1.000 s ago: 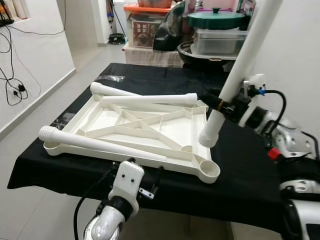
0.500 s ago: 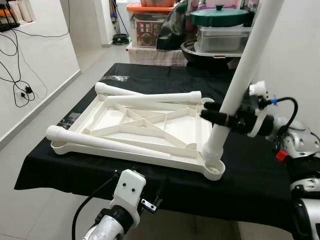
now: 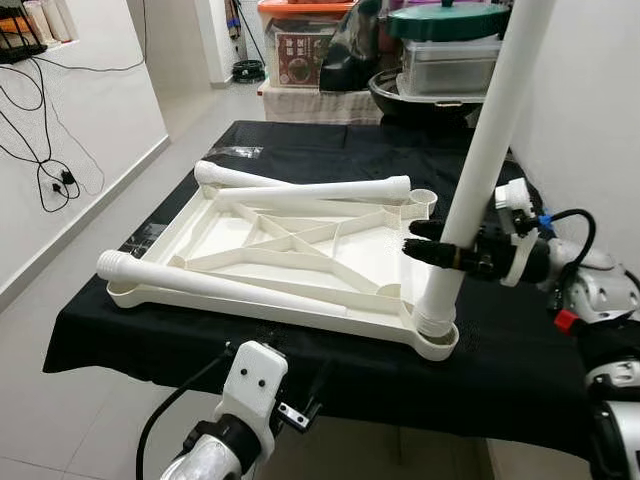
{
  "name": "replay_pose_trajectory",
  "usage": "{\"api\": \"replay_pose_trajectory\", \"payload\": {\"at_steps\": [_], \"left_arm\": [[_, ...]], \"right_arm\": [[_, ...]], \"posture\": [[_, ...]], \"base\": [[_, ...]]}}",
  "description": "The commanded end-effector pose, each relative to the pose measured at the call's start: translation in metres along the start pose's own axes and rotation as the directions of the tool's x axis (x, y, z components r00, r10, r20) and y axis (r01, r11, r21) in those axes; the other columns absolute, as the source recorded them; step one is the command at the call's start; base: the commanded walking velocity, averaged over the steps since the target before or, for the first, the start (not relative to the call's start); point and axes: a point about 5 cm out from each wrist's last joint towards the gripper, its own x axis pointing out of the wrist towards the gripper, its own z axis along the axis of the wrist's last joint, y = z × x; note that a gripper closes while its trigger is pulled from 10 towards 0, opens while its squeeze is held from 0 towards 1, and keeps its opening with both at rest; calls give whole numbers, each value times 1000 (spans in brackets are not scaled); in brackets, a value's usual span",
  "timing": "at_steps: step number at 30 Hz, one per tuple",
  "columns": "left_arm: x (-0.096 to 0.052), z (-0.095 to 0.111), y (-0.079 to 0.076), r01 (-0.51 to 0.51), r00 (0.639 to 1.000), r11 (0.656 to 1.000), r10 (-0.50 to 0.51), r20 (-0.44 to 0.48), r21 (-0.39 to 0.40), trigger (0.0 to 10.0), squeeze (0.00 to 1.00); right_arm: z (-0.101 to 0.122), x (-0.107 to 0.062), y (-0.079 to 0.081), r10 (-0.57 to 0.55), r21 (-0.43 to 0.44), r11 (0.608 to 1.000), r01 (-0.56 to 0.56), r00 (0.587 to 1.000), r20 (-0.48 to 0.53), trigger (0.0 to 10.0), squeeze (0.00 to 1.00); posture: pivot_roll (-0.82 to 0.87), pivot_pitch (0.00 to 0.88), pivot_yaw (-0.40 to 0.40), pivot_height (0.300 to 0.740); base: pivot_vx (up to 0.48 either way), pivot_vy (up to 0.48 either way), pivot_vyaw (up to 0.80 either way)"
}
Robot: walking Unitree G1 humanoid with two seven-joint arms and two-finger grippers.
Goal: Building children table
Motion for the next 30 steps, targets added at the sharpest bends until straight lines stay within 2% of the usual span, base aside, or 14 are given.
{"api": "replay_pose_trajectory", "payload": {"at_steps": [1, 11, 17, 24, 26, 30], "left_arm": [[-2, -1, 1, 7, 1000, 1000, -7, -15, 6, 10000, 0], [0, 0, 0, 17, 1000, 1000, -17, -15, 9, 10000, 0], [1, 1, 1, 14, 1000, 1000, -14, -16, 14, 10000, 0], [1, 2, 1, 20, 1000, 1000, -19, -16, 15, 10000, 0], [1, 2, 0, 24, 1000, 1000, -24, -14, 15, 10000, 0], [1, 3, -1, 25, 1000, 1000, -25, -12, 13, 10000, 0]], "right_arm": [[-4, -1, 2, 30, 19, 999, -29, 999, -19, 10000, 0], [1, 0, 8, 115, 31, 993, -116, 993, 26, 10000, 0], [-7, 2, 14, 140, 41, 989, -141, 990, 23, 10000, 0], [-14, 1, 13, 105, 26, 994, -105, 994, -12, 10000, 0], [-17, 3, 9, 41, 14, 999, -40, 998, -38, 10000, 0], [-18, 4, 8, 24, 11, 1000, -24, 998, -52, 10000, 0]], "posture": [[124, 113, 29, 740], [122, 103, 27, 740], [123, 97, 32, 740], [121, 98, 32, 740], [123, 97, 30, 740], [122, 95, 28, 740]], "base": [[0, 0, 0], [0, 0, 0], [0, 0, 0], [0, 0, 0], [0, 0, 0], [0, 0, 0]]}}
